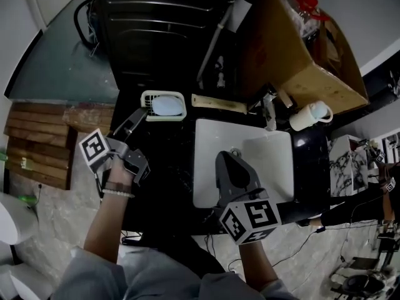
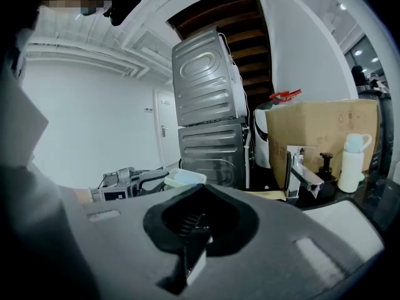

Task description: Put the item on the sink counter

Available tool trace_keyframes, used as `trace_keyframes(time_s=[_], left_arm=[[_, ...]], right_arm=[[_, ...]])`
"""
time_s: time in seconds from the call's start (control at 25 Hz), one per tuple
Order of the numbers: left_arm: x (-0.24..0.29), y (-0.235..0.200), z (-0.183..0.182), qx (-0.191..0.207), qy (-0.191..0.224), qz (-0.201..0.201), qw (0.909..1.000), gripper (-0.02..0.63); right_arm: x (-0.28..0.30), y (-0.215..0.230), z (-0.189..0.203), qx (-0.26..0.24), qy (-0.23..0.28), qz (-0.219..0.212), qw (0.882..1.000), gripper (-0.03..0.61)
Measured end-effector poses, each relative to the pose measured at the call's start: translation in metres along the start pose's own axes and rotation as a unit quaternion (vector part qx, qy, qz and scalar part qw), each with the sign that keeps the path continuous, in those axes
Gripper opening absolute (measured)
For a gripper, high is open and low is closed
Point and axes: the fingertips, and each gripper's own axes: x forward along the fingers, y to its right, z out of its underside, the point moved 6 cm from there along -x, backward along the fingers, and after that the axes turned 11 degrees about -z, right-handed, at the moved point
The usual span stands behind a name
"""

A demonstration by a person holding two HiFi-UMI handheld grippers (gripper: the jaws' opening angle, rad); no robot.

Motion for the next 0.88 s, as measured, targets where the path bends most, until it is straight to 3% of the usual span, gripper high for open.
trace_keyframes(time_s=[0.28, 0.88], left_arm=[[0.024, -0.02, -0.015, 0.0, -0.004, -0.024, 0.9997, 0.086], [0.051, -0.046, -0.019, 0.02, -0.02, -0.061, 0.9978, 0.086]], right_arm=[[0.043, 0.03, 0.005, -0.033, -0.035, 0.018, 0.999, -0.003], [0.135, 0.042, 0.037, -0.091, -0.108, -0.04, 0.989, -0.002]])
